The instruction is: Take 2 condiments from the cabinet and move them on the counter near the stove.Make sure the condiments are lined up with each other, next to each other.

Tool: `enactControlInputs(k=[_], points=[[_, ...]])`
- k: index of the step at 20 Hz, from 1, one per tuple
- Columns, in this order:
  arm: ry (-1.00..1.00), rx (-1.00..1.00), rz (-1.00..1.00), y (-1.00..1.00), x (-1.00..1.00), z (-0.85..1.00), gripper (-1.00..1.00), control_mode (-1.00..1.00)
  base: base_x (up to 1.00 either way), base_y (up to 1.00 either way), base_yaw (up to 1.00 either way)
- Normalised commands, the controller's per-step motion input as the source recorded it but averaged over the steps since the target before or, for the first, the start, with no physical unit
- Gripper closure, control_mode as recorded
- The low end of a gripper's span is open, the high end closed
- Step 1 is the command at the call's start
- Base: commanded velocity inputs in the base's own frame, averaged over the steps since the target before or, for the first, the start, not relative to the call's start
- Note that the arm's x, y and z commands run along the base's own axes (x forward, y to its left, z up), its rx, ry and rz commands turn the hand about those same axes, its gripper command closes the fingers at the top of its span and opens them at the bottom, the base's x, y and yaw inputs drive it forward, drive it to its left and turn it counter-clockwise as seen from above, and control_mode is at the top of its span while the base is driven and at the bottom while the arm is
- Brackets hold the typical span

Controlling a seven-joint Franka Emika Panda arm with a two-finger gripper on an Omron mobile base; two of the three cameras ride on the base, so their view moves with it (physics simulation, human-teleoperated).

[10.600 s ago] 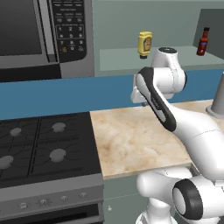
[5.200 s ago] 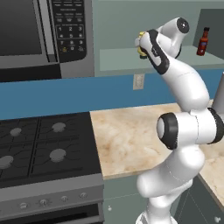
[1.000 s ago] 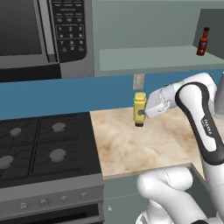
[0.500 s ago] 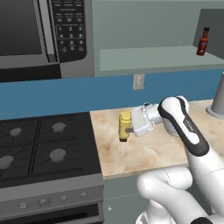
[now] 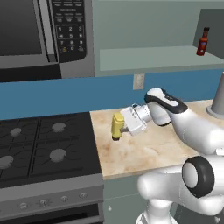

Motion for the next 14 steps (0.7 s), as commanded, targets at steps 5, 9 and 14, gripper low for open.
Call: enactControlInputs(k=[5,9,14], points=[[0.0,0.01,0.02,0.01,0.43,-0.19,1.0,-1.0,0.0,0.0,0.0],[0.0,0.0,0.0,0.11,0.18,-0.32,1.0,-1.0,0.0,0.0,0.0],[0.0,0.0,0.0,0.23,0.05,-0.26,1.0,-1.0,0.0,0.0,0.0]])
